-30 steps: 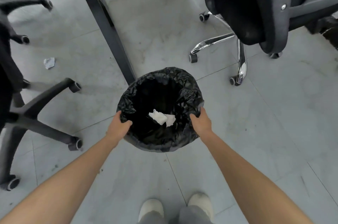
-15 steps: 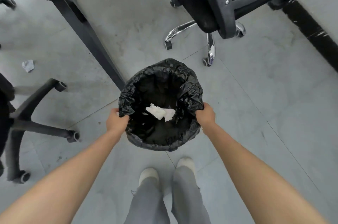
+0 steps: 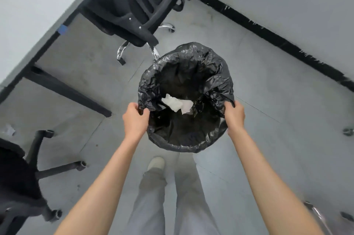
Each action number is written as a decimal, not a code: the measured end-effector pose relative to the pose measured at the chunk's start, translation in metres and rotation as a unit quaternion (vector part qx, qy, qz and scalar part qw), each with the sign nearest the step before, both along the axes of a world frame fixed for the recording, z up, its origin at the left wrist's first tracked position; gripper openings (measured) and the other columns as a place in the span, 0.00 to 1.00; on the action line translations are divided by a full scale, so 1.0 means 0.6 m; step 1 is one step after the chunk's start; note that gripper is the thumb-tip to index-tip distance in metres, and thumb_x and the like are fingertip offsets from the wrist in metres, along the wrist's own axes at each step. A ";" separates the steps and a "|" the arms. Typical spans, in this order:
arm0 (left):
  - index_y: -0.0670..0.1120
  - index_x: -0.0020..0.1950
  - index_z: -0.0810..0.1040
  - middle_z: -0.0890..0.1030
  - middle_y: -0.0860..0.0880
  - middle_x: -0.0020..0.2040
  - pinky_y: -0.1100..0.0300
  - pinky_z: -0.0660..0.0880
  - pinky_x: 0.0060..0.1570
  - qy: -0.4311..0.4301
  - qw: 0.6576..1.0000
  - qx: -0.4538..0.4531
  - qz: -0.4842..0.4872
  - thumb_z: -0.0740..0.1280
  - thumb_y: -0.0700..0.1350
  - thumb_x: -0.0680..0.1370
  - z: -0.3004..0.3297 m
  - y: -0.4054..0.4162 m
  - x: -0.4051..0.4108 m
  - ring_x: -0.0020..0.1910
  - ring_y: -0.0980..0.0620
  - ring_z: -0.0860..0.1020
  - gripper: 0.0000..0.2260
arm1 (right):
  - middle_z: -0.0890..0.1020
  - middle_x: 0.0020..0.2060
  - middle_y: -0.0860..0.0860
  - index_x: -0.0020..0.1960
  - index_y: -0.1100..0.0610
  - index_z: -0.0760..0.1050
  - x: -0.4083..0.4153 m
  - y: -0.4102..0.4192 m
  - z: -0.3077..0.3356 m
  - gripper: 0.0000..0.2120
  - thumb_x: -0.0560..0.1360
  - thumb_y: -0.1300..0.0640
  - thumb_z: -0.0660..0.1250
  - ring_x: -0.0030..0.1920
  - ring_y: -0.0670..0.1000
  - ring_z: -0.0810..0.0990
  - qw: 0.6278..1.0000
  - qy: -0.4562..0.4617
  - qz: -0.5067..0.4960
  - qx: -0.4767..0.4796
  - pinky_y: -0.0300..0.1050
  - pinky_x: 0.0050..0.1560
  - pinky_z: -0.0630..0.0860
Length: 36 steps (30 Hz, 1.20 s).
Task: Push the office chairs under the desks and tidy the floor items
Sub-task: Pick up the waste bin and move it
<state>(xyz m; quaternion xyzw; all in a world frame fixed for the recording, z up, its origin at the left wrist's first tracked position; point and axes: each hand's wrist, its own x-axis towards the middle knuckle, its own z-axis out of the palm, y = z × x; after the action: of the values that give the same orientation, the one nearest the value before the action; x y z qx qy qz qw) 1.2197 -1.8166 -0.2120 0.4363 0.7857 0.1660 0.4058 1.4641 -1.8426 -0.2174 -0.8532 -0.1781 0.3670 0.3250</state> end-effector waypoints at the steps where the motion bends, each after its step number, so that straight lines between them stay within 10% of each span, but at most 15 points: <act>1: 0.39 0.54 0.71 0.75 0.45 0.44 0.59 0.63 0.42 -0.001 1.000 0.016 -0.016 0.61 0.43 0.77 0.031 -0.004 0.014 0.43 0.48 0.70 0.09 | 0.74 0.34 0.49 0.46 0.56 0.72 0.012 -0.019 0.031 0.05 0.76 0.59 0.57 0.39 0.52 0.72 1.000 -0.003 -0.017 0.014 0.45 0.37 0.67; 9: 0.41 0.53 0.71 0.74 0.49 0.42 0.60 0.65 0.43 -0.030 0.973 0.066 -0.218 0.62 0.43 0.77 0.198 -0.031 0.184 0.42 0.50 0.72 0.08 | 0.80 0.50 0.53 0.54 0.54 0.74 0.149 -0.202 0.182 0.10 0.76 0.56 0.57 0.50 0.54 0.77 0.982 -0.007 -0.180 0.059 0.51 0.54 0.74; 36: 0.37 0.57 0.72 0.75 0.46 0.47 0.58 0.65 0.44 -0.064 0.804 0.074 -0.587 0.63 0.41 0.77 0.247 0.139 1.298 0.44 0.47 0.73 0.11 | 0.78 0.47 0.53 0.55 0.58 0.73 0.988 -0.253 0.233 0.11 0.75 0.62 0.57 0.47 0.53 0.76 0.841 0.026 -0.523 0.133 0.41 0.37 0.70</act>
<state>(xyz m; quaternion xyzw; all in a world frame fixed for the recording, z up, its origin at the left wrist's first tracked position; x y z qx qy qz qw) 1.9985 -1.7333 -0.0635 0.8315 0.3369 -0.0185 0.4413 2.0569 -1.9944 -0.0777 -0.7581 0.2564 0.1375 0.5837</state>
